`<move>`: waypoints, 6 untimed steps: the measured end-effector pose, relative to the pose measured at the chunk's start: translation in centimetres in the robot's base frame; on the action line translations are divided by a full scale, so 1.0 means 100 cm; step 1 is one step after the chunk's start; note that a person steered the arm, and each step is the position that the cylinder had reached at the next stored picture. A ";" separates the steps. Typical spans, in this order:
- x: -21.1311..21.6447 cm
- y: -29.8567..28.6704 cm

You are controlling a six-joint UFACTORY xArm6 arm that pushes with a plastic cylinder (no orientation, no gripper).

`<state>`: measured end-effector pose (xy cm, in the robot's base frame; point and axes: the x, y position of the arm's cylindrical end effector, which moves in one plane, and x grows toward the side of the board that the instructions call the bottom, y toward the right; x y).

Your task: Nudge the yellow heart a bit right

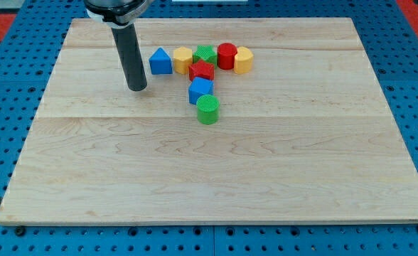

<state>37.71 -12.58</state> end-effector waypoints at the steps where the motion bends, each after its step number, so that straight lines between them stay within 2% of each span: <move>1: 0.000 0.000; 4: 0.000 0.002; 6: -0.022 0.000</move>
<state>35.49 -12.56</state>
